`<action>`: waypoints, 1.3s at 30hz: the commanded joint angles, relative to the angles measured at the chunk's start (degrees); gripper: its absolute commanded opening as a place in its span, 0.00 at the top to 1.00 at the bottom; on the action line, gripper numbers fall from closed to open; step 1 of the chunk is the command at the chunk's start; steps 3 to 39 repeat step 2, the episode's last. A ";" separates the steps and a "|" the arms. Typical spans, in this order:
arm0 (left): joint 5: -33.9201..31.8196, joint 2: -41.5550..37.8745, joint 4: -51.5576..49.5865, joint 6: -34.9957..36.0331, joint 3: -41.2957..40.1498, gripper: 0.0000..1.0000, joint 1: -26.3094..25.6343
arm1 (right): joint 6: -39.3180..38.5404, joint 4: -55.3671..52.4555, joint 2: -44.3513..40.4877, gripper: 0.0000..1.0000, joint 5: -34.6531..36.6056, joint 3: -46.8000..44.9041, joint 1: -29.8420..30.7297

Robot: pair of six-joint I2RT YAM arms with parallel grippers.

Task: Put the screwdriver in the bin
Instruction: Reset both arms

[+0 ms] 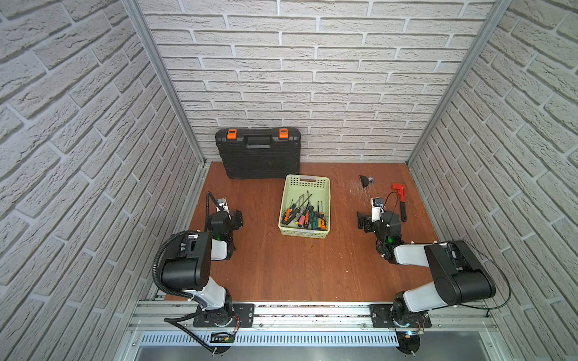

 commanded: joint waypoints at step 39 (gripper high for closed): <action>0.32 -0.41 3.60 -0.53 0.76 0.02 0.19 | 0.31 2.06 -1.14 0.01 -0.16 0.29 -0.32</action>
